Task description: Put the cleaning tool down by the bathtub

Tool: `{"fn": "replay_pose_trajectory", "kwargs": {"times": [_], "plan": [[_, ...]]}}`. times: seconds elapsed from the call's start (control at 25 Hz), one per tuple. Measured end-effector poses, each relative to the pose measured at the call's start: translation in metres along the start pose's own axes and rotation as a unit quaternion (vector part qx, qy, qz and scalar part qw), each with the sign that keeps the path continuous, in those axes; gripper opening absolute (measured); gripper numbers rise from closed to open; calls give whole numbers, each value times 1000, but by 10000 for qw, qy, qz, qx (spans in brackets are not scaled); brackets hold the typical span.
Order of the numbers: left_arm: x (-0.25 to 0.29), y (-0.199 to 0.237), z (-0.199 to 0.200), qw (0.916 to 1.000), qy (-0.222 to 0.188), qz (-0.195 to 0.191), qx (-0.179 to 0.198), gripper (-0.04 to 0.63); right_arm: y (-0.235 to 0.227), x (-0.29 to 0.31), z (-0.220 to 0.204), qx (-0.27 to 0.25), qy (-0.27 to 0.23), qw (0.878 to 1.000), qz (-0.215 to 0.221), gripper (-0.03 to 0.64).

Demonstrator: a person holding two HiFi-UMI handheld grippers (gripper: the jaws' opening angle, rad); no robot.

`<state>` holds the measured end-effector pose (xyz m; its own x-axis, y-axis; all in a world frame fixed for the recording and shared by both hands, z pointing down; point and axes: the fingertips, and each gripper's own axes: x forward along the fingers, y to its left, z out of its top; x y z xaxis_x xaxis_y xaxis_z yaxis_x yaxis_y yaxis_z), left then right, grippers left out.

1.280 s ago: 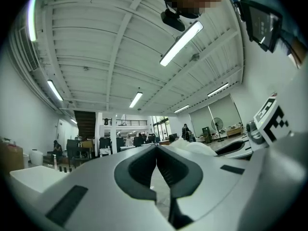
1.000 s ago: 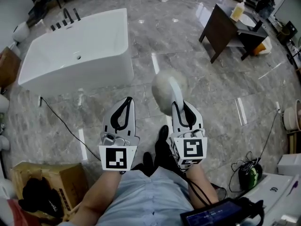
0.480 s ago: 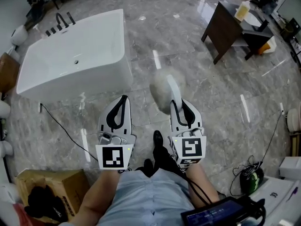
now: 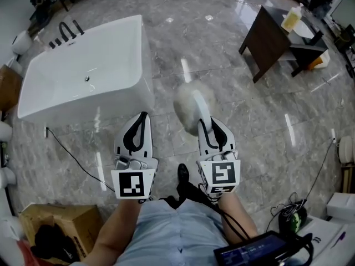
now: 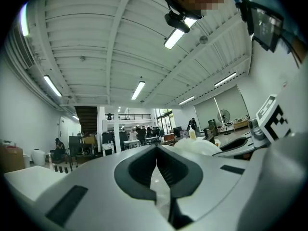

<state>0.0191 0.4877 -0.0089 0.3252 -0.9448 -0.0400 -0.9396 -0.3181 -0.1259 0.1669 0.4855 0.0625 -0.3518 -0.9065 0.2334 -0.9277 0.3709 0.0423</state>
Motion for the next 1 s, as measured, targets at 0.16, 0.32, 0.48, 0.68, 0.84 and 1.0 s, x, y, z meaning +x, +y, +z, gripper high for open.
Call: {"fn": "replay_pose_trajectory", "kwargs": {"times": [0.16,0.32,0.48,0.68,0.84,1.0], "plan": [[22,1,1,10000,-46,59,51,17,-13,20,5,30,-28,10000,62,97],[34,4,-1,9998,-11,180,-11,17,-21,32,8,-28,-81,9998,169,97],[46,3,2,9997,-93,230,-22,17,-34,39,12,-43,-95,9998,155,97],[55,14,4,9995,-106,288,-42,17,-35,53,17,-33,-59,9999,154,97],[67,26,-4,9994,-87,322,-76,17,-33,72,15,-97,-31,9998,167,97],[89,43,-13,9994,-82,314,-113,17,-36,98,14,-107,44,9998,141,97]]}}
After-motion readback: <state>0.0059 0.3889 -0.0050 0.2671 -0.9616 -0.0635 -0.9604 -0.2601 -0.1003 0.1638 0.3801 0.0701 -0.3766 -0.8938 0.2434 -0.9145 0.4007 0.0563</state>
